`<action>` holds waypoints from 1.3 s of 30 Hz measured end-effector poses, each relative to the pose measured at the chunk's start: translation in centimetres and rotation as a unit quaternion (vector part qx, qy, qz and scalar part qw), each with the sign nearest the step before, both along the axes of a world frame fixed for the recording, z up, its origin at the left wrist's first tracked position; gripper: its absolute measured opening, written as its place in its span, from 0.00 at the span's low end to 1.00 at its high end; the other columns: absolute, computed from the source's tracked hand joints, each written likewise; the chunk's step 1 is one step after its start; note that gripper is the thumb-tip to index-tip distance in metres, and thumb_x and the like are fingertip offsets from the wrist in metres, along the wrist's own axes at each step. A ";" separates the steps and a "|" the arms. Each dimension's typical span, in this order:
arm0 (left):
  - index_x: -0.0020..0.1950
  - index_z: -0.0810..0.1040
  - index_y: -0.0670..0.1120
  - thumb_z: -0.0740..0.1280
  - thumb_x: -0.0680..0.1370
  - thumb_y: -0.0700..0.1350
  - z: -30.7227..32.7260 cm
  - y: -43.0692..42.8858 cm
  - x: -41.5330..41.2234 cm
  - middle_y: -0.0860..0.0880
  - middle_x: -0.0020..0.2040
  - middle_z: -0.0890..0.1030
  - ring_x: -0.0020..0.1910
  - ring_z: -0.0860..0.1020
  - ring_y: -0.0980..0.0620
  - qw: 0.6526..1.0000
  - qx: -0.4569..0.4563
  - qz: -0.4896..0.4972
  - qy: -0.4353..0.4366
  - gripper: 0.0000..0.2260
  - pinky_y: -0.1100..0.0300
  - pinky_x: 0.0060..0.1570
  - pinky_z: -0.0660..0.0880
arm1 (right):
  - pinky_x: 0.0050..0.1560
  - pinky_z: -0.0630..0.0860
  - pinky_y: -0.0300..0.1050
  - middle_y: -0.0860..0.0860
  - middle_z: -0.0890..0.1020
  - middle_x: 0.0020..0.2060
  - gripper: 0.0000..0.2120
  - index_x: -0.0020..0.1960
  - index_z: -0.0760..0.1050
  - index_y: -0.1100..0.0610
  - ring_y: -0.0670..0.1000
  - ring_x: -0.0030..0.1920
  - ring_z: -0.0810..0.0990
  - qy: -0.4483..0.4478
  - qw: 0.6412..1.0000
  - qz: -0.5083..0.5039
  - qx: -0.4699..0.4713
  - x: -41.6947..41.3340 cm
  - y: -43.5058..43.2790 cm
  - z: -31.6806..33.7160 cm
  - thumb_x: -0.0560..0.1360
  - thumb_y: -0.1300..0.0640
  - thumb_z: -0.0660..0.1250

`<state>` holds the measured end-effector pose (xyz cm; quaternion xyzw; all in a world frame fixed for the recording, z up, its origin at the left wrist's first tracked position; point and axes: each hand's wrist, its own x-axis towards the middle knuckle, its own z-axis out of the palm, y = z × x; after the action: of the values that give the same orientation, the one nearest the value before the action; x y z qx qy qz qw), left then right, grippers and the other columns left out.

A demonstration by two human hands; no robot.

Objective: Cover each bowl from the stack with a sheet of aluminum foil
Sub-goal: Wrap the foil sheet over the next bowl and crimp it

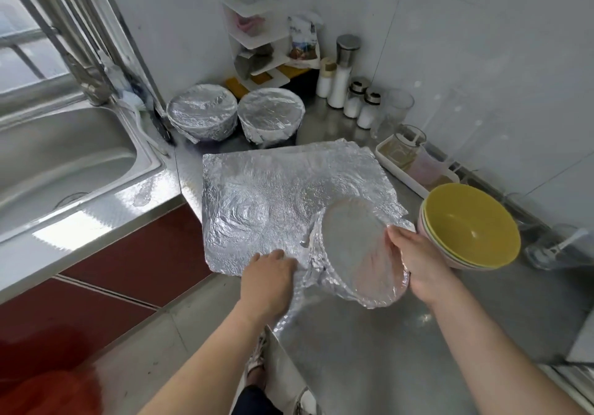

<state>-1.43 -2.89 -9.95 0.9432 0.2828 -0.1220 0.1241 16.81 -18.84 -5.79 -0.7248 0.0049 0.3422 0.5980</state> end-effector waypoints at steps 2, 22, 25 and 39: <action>0.57 0.78 0.51 0.61 0.76 0.39 0.6 -0.7 -0.2 0.52 0.55 0.79 0.53 0.80 0.48 0.999 -0.044 0.018 0.013 0.13 0.51 0.55 0.78 | 0.47 0.77 0.43 0.54 0.82 0.41 0.09 0.52 0.78 0.63 0.50 0.42 0.80 0.023 0.999 -0.018 0.013 0.2 0.8 0.6 0.81 0.59 0.61; 0.63 0.78 0.54 0.62 0.82 0.48 4.1 5.7 2.4 0.56 0.65 0.77 0.65 0.73 0.56 0.678 -0.505 0.382 -0.373 0.12 0.53 0.67 0.70 | 0.27 0.64 0.40 0.54 0.69 0.26 0.21 0.31 0.69 0.55 0.53 0.23 0.69 -0.036 0.994 -0.079 -0.071 2.3 9.0 0.1 0.82 0.50 0.58; 0.72 0.70 0.56 0.63 0.79 0.57 5.9 6.8 4.8 0.62 0.67 0.71 0.65 0.69 0.62 0.648 -0.541 0.334 -0.420 0.21 0.58 0.65 0.65 | 0.33 0.67 0.46 0.53 0.69 0.27 0.20 0.33 0.71 0.55 0.56 0.29 0.70 -0.082 0.991 -0.092 -0.060 2.0 11.1 -0.6 0.81 0.49 0.59; 0.72 0.66 0.37 0.54 0.81 0.60 2.1 8.1 8.7 0.32 0.70 0.67 0.70 0.67 0.34 0.660 -0.498 0.418 -0.376 0.30 0.43 0.69 0.66 | 0.34 0.66 0.38 0.46 0.70 0.32 0.15 0.38 0.69 0.50 0.44 0.32 0.67 -0.082 0.985 -0.142 -0.049 -0.1 14.5 -3.4 0.83 0.51 0.55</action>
<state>7.27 5.21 -7.84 0.4883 0.4739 0.1848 0.7091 16.73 -4.34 -9.20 -0.7709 0.0759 0.1926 0.6024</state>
